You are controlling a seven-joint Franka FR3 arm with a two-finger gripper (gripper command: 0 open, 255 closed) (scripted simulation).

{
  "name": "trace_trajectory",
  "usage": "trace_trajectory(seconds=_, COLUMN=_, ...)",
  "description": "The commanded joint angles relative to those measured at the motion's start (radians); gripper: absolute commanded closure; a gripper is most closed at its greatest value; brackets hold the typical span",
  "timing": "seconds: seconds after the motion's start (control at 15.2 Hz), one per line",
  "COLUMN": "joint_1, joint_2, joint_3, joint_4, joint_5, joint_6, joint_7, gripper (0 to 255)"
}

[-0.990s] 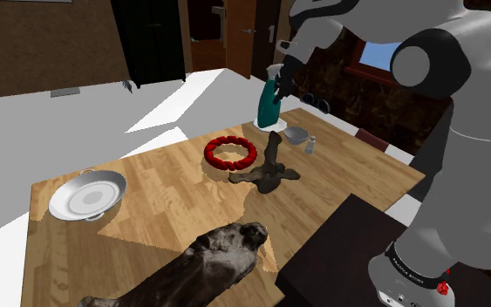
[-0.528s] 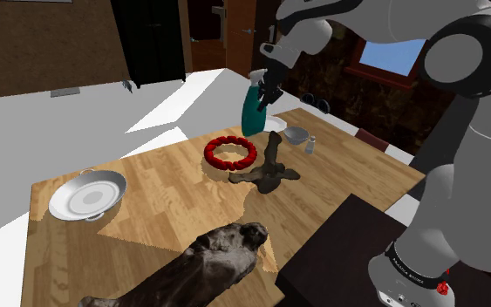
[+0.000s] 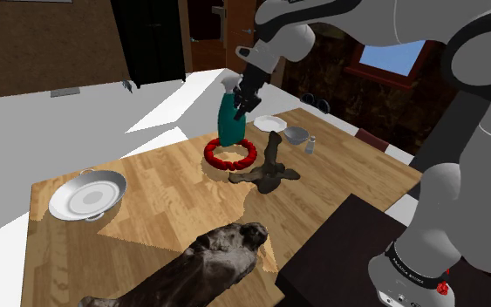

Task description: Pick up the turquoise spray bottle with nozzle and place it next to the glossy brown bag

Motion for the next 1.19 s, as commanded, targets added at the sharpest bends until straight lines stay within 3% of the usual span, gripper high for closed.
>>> trace_trajectory(seconds=0.0, joint_1=0.026, joint_2=0.003, joint_3=0.018, joint_4=0.005, joint_5=0.001, joint_6=0.023, joint_7=0.040, gripper=255)
trace_trajectory(seconds=0.53, joint_1=0.130, joint_2=0.038, joint_3=0.092, joint_4=0.039, joint_5=0.011, joint_6=0.117, joint_7=0.190, gripper=255)
trace_trajectory(seconds=1.12, joint_1=0.218, joint_2=0.143, joint_3=0.159, joint_4=0.153, joint_5=0.028, joint_6=0.185, joint_7=0.336, gripper=255)
